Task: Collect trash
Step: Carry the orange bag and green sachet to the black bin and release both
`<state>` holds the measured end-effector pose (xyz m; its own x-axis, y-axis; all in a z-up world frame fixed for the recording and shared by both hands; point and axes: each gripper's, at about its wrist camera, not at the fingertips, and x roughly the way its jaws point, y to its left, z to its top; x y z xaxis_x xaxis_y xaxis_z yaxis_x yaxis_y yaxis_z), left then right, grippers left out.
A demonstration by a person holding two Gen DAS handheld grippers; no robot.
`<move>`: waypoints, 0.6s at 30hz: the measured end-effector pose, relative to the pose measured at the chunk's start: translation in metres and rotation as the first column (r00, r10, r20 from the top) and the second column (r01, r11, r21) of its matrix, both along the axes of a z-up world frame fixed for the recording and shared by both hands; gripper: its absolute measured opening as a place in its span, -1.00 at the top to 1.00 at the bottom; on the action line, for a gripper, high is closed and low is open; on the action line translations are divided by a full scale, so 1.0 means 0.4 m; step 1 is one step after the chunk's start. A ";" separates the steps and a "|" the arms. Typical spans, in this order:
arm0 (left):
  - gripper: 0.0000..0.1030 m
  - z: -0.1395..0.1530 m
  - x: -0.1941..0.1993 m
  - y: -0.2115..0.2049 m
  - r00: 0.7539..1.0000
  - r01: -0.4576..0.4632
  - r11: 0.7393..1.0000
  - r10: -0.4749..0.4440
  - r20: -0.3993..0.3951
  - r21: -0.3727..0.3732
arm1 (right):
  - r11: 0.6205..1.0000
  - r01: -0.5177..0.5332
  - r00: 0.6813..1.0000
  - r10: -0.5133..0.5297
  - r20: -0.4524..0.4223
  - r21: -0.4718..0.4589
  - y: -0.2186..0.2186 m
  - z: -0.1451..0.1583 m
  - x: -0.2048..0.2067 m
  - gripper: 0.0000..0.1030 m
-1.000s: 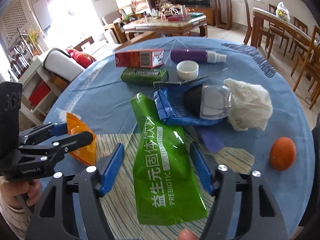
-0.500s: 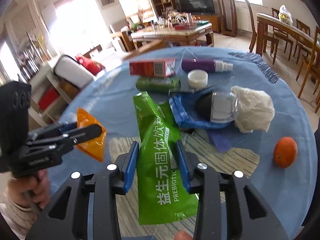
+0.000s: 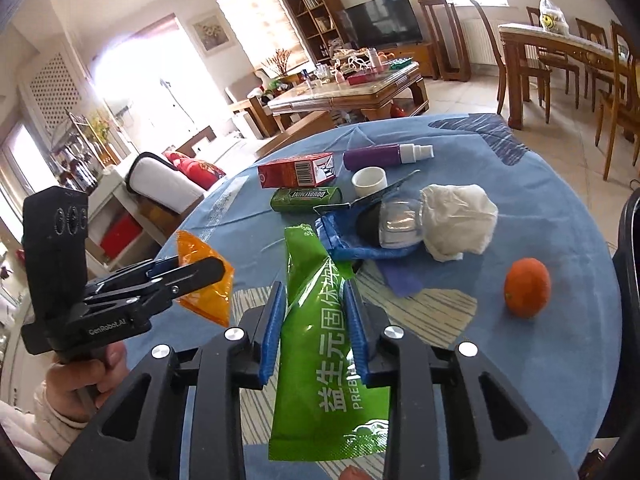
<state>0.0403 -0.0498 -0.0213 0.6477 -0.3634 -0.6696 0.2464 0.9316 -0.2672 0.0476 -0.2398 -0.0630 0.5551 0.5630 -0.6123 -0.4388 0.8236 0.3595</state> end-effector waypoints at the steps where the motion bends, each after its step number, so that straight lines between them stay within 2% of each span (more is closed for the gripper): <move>1: 0.13 0.001 0.001 -0.007 1.000 0.005 1.000 -0.005 0.000 0.005 | 1.000 -0.005 1.000 0.005 -0.012 -0.012 0.000 -0.007 0.002 0.42; 3: 0.13 0.002 0.004 -0.016 1.000 0.008 1.000 -0.008 0.000 0.008 | 0.996 -0.019 0.999 0.017 -0.028 -0.090 0.012 -0.031 0.005 0.41; 7: 0.13 -0.002 0.008 -0.028 1.000 0.008 1.000 -0.008 -0.003 0.011 | 0.987 -0.058 0.997 0.050 -0.061 -0.149 0.041 -0.055 0.007 0.31; 9: 0.13 -0.004 0.009 -0.030 1.000 0.005 1.000 -0.005 -0.006 0.012 | 0.980 -0.063 0.997 0.053 -0.060 -0.191 0.059 -0.064 0.012 -0.01; 10: 0.13 -0.004 0.008 -0.030 1.000 0.004 1.000 -0.004 -0.006 0.015 | 0.976 -0.067 0.997 0.055 -0.062 -0.206 0.067 -0.070 0.013 -0.06; 12: 0.13 -0.003 0.007 -0.027 1.000 -0.002 1.000 0.002 -0.005 0.023 | 0.965 -0.090 0.995 0.075 -0.069 -0.245 0.091 -0.084 0.016 -0.07; 14: 0.13 -0.002 0.008 -0.019 1.000 -0.009 1.000 0.009 -0.005 0.024 | 0.951 -0.094 0.996 0.086 -0.039 -0.293 0.114 -0.086 0.012 -0.08; 16: 0.13 -0.001 0.010 -0.012 1.000 -0.018 1.000 0.018 -0.006 0.024 | 0.932 -0.099 0.995 0.100 -0.015 -0.348 0.134 -0.089 0.006 0.10; 18: 0.13 0.000 0.010 -0.008 1.000 -0.023 0.999 0.023 -0.005 0.022 | 0.930 -0.112 0.993 0.117 -0.007 -0.349 0.141 -0.089 0.003 0.17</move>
<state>0.0443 -0.0528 -0.0213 0.6521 -0.3335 -0.6809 0.2234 0.9427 -0.2477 0.0488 -0.1835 -0.0988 0.5090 0.3759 -0.7744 -0.5400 0.8400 0.0527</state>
